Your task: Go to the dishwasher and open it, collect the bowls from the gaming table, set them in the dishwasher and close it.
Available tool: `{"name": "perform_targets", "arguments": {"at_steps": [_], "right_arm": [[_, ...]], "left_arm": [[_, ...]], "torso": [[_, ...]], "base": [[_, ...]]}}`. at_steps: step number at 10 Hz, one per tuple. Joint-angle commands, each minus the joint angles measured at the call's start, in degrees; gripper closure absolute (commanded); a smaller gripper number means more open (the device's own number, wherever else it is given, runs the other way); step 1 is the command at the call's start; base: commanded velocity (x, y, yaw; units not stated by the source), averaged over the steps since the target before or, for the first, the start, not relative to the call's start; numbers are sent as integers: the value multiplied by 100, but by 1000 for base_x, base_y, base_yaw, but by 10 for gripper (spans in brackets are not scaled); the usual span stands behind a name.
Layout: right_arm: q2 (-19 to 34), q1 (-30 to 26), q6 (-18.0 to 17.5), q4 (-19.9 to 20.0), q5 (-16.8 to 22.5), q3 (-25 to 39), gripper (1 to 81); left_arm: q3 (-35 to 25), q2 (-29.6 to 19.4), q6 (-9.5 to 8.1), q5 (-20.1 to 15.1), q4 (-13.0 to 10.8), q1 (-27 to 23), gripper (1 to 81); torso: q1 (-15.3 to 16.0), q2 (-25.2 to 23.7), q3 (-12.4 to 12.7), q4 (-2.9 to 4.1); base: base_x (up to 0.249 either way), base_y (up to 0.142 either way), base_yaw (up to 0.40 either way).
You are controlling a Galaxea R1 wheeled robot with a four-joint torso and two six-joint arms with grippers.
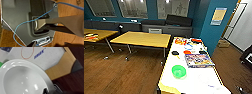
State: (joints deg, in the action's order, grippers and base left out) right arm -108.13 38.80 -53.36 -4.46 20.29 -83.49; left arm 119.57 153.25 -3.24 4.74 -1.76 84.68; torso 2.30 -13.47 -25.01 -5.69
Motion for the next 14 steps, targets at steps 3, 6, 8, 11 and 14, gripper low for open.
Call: {"name": "perform_targets", "arguments": {"at_steps": [3, 6, 8, 11, 14], "right_arm": [[1124, 2214, 115, -2015, -1176, 634, 811], [888, 3287, 150, -2268, -2754, 37, 811], [642, 3848, 159, -2287, -3564, -349, 811], [193, 4632, 932, -1804, -3821, -395, 811], [-159, 5142, 3191, 191, -3778, -131, 811]], "left_arm": [[-3167, -2360, 8, 0, -62, -552, 10], [-3939, -3079, -19, -8, -27, -1001, 10], [-4108, -3291, -27, -61, 17, -1247, 10], [-4301, -3537, -36, -298, 492, -1773, 10], [-4837, -3977, -36, -878, 1028, -2633, 10]], "torso": [[0, 0, 0, 0], [0, 0, 0, 0], [0, 0, 0, 0], [0, 0, 2, 0], [0, 0, 2, 0]], "base": [[0, 0, 0], [0, 0, 0], [0, 0, 0], [0, 0, 0], [0, 0, 0]]}}
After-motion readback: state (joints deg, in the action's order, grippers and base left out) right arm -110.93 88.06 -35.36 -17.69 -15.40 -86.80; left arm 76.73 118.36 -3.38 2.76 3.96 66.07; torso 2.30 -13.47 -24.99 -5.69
